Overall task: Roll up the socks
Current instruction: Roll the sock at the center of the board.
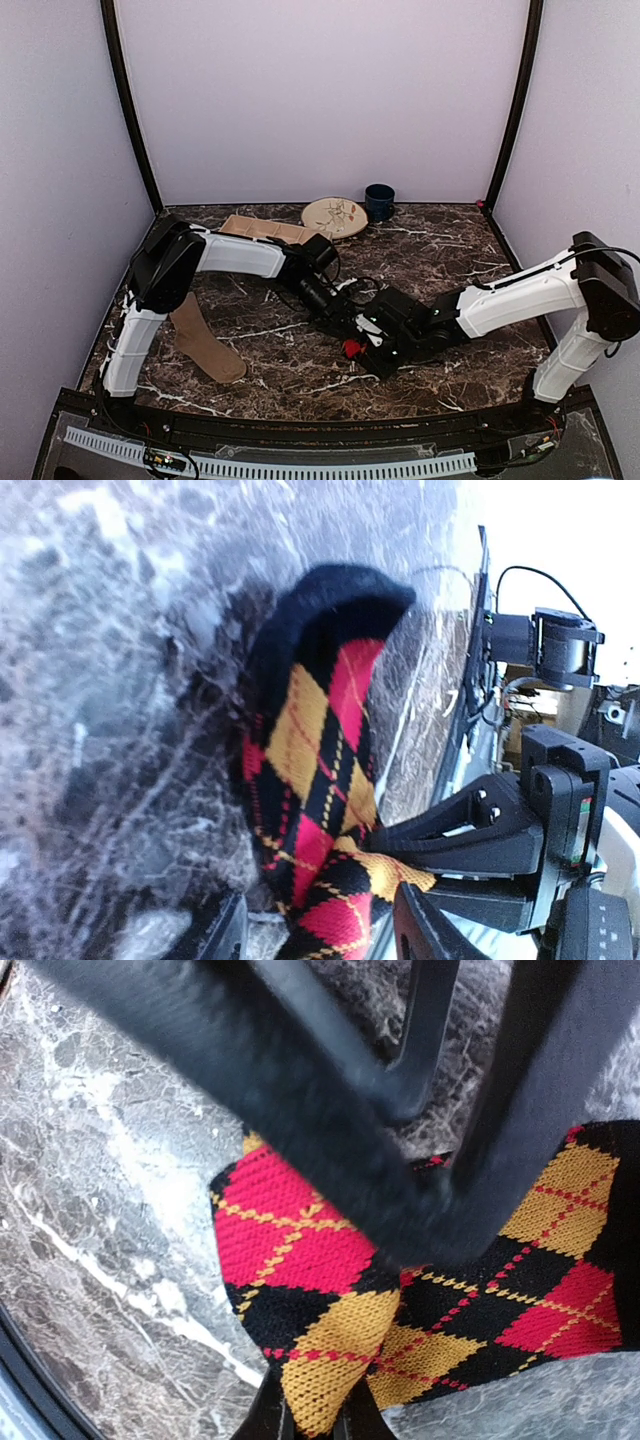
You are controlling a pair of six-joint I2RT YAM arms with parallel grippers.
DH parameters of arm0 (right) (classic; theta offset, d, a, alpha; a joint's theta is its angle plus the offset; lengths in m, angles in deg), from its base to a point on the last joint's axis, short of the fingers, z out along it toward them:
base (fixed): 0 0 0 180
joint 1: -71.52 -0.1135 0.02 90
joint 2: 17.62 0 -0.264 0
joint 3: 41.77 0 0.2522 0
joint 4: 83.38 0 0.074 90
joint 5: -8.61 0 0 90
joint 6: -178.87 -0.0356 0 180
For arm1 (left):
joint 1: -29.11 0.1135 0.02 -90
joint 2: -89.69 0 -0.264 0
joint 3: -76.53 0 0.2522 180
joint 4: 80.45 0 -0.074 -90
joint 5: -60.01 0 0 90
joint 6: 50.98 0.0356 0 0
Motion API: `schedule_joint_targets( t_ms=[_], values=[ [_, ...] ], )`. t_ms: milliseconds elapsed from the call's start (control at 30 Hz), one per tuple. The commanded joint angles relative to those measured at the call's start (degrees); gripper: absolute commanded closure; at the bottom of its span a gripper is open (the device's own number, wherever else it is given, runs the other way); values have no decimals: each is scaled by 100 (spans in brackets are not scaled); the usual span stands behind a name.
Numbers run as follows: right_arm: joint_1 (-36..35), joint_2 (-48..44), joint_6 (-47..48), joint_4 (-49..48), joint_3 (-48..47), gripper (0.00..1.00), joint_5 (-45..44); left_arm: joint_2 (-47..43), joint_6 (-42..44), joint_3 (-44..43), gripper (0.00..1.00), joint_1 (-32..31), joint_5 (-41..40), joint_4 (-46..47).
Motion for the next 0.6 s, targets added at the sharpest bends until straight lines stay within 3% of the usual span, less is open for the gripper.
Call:
schedule_joint_targets(
  t_ms=[0,233,567],
  values=[
    [130,-38,-326,138,272,95,470,-45,-150,509,46,161,-1558,52],
    [551,-377,-675,-255,551,95,1161,-336,-309,790,46,244,-1961,289],
    [1020,-332,-1071,-852,814,95,2207,-614,-359,1102,47,244,-1936,526]
  ],
)
